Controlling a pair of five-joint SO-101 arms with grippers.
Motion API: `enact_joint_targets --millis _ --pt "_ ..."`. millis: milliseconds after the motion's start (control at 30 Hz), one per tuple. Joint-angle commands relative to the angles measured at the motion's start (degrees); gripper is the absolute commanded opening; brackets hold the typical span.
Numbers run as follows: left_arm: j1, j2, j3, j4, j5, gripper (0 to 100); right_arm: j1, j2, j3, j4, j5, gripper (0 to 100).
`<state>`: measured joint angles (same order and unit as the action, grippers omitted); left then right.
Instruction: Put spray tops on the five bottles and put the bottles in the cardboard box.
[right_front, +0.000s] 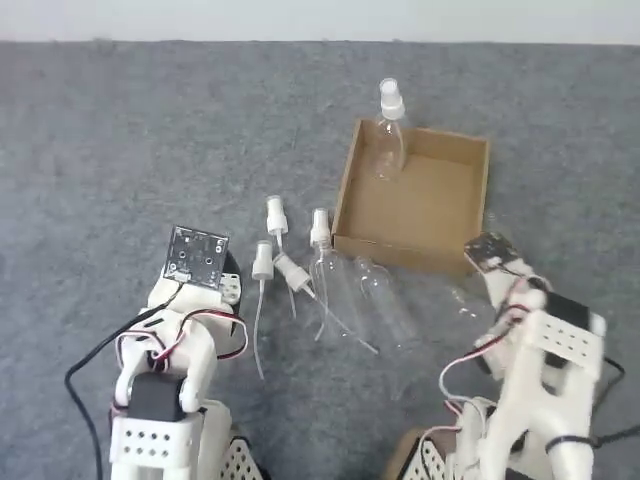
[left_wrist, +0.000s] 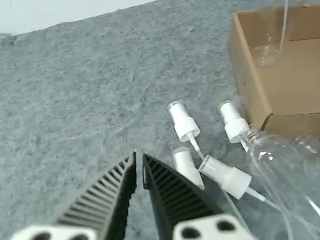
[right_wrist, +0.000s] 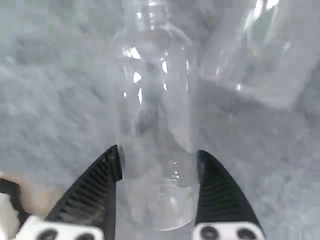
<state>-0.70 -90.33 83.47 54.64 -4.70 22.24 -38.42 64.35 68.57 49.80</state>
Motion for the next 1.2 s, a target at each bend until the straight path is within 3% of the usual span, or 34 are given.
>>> enact_joint_targets --millis 0,200,300,467,567,700,967,1167 --pt "0.18 -0.62 -1.45 -0.09 -0.70 2 12.18 -1.63 -3.60 0.22 6.42 4.8" --pt "0.18 7.30 -8.40 0.97 -3.16 2 19.91 -1.01 -9.05 0.13 7.56 4.8" --pt "0.26 18.37 -14.99 0.97 -3.16 2 21.23 -0.92 -11.16 -0.04 6.59 4.8" --pt "0.26 40.97 -26.95 1.05 -3.34 2 20.88 -0.92 -12.04 -8.13 -3.16 4.8" --pt "0.26 53.89 -33.89 0.97 -3.43 7 18.95 0.84 -12.22 -9.80 -4.92 4.8" --pt "0.26 68.48 -41.98 0.97 -3.08 15 17.98 9.27 -16.70 -9.98 -5.10 4.8" --pt "0.26 86.68 -52.00 0.97 -1.32 15 18.15 30.11 -32.88 -9.54 -8.53 4.8" --pt "0.35 93.45 -54.02 0.70 -1.41 15 17.80 37.41 -36.92 -9.98 -8.79 4.8"
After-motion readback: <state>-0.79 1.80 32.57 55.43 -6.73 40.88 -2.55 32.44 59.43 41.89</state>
